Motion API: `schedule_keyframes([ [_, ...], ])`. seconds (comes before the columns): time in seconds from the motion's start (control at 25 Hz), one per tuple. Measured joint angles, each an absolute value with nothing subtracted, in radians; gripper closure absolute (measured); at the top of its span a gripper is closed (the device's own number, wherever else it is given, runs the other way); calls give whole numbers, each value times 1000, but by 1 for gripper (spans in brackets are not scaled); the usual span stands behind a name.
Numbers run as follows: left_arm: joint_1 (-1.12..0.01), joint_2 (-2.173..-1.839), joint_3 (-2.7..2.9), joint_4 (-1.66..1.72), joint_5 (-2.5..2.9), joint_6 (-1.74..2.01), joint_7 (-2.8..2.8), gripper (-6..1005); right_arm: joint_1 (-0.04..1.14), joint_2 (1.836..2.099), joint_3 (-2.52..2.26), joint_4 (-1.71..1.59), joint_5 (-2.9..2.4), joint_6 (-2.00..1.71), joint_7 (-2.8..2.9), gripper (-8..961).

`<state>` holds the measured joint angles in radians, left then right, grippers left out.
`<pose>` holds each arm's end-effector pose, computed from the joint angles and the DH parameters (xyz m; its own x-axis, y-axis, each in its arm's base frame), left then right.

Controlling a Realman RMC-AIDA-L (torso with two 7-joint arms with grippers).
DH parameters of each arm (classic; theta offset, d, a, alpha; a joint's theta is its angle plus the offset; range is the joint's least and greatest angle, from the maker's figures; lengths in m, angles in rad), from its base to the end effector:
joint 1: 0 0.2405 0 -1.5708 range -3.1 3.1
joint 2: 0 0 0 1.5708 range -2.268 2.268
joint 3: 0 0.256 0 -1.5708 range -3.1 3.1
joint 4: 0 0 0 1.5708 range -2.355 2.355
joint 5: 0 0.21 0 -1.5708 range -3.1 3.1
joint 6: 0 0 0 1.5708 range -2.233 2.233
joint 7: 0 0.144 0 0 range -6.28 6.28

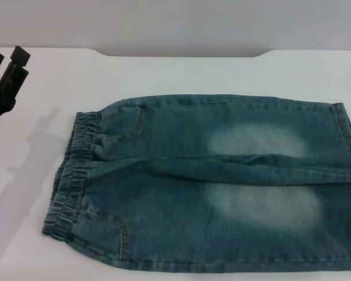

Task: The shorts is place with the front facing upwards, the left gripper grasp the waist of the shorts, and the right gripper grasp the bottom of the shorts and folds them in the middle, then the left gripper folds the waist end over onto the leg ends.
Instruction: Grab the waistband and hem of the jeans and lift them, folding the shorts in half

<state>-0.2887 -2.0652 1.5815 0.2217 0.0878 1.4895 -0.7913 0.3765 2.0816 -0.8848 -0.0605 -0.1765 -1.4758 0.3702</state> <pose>-0.3118 0.2888 0.0185 0.2701 -0.1117 0.9563 0.8551 -0.4286 -0.2916 0.3677 0.2910 0.0787 0.5594 0.3748 -0.7393 -0.8259 0.1767 -0.5353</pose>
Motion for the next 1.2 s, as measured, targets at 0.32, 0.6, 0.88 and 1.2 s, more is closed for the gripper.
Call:
schedule_keyframes([
  [0.32,-290,-2069,1575,235,85,1498,-790,271,371,2080,-885,-58,-180,-1468,365,477],
  [0.6,-287,-2066,1570,235,84,1499,-797,266,352,2082,-885,-48,-179,-1474,363,478],
  [0.88,-280,-2066,1495,220,79,1473,-794,266,351,2083,-885,-28,-180,-1469,367,477],
  [1.2,-280,-2065,1497,218,84,1458,-799,267,340,2082,-876,-20,-175,-1469,368,477],
])
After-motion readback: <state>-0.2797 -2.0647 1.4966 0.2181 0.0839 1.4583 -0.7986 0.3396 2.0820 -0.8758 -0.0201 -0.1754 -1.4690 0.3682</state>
